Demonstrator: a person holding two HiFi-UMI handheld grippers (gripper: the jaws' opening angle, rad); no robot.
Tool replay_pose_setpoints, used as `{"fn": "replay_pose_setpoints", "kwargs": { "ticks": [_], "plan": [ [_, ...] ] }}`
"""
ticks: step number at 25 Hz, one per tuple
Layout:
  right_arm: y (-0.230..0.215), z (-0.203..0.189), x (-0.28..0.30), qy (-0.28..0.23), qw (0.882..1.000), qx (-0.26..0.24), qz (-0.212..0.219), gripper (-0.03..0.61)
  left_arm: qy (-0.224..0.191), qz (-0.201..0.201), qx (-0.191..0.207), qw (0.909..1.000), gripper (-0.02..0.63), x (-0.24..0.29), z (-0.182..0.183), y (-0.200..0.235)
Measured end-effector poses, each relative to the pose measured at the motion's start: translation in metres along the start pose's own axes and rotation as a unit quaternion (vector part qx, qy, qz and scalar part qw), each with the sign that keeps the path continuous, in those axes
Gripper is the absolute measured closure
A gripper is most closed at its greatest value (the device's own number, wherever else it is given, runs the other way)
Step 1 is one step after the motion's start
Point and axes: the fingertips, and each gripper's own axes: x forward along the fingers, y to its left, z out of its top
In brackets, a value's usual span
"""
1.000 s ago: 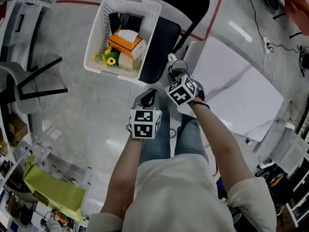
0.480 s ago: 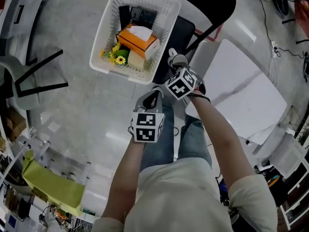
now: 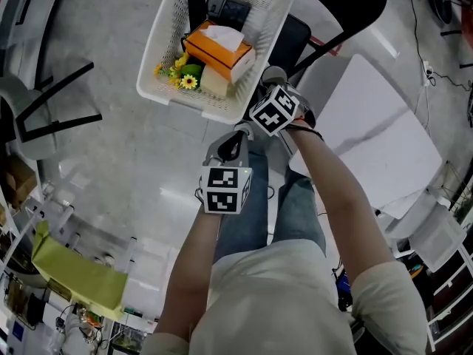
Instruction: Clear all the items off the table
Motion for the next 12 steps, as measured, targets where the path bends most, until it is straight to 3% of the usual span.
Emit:
{"fn": "replay_pose_setpoints", "kwargs": {
  "ticks": [12],
  "plan": [
    [0.001, 0.01, 0.001, -0.011, 0.999, -0.03, -0.012, 0.508, 0.002, -0.002, -0.004, 1.0, 0.604, -0.003, -0.01, -0.005]
  ]
}}
